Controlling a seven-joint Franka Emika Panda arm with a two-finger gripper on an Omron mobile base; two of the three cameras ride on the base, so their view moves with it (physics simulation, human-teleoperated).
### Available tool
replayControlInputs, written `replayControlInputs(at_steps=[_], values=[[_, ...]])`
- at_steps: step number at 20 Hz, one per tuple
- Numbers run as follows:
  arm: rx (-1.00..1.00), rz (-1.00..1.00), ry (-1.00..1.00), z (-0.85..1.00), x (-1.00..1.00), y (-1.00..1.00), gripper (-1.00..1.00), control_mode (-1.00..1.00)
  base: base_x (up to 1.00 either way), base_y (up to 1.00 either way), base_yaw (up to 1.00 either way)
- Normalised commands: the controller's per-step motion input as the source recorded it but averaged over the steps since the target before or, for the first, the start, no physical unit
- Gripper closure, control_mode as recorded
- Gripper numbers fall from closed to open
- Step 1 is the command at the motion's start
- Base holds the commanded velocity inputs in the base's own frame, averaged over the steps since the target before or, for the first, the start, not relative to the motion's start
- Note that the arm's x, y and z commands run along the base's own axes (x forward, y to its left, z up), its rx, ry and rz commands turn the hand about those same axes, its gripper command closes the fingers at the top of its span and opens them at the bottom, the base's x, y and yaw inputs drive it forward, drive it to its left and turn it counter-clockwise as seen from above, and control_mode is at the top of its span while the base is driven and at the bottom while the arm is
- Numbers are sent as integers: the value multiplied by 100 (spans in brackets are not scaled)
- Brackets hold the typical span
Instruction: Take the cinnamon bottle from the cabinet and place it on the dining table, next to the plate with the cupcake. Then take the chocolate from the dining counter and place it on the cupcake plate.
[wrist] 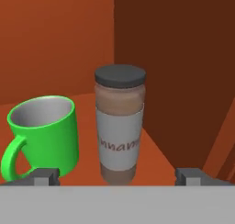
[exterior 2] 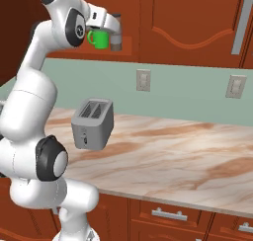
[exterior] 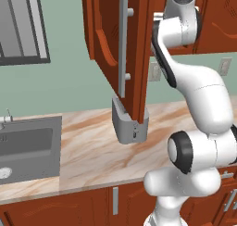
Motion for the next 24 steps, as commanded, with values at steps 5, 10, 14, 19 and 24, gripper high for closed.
replayControlInputs(at_steps=[5, 10, 14, 19, 24], values=[[5, 0, 0, 14, 41, -2, -100, -100, 0, 0, 0], [2, 0, 0, 0, 25, -17, -100, -100, 0, 0, 0], [1, 0, 0, 0, 25, -15, -100, -100, 0, 0, 0], [0, 0, 0, -1, 27, -1, -100, -100, 0, 0, 0], [2, 0, -1, -7, 18, -2, -100, -100, 0, 0, 0]])
